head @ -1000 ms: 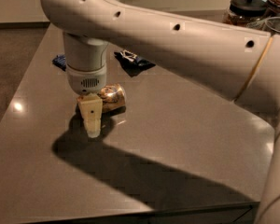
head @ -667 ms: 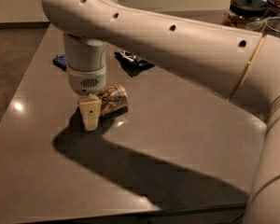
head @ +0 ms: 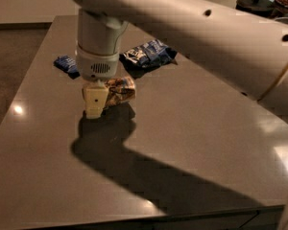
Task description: Place orange can upright
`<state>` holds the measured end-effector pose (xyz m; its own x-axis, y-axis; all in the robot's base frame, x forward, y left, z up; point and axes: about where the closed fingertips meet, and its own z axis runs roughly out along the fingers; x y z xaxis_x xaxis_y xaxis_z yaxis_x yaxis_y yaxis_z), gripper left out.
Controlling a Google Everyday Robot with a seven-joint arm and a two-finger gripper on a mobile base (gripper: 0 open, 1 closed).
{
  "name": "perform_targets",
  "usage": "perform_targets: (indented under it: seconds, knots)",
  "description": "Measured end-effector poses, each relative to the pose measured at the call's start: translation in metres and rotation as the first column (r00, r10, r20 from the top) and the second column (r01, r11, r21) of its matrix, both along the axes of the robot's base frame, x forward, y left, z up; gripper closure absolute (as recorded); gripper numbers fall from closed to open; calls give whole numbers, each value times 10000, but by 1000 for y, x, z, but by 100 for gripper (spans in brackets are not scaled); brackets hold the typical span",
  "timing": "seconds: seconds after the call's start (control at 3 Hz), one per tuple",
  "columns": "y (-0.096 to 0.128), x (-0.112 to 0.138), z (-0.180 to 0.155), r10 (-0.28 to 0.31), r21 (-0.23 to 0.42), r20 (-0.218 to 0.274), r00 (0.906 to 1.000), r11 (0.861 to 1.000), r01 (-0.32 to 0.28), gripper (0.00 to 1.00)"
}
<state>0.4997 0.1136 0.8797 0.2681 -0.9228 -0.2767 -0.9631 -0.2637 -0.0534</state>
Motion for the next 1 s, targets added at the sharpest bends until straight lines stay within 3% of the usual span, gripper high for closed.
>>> perform_targets:
  seconds: [0.33,0.67,1.0]
  knots:
    - [-6,1,35,-192,1279,-157,9997,9916,210,100]
    - [-12,-3,68,-306,2860,-898,9955,9566,552,100]
    - [-15,-4,81,-244,4132,-1933,9808,9047,1040,100]
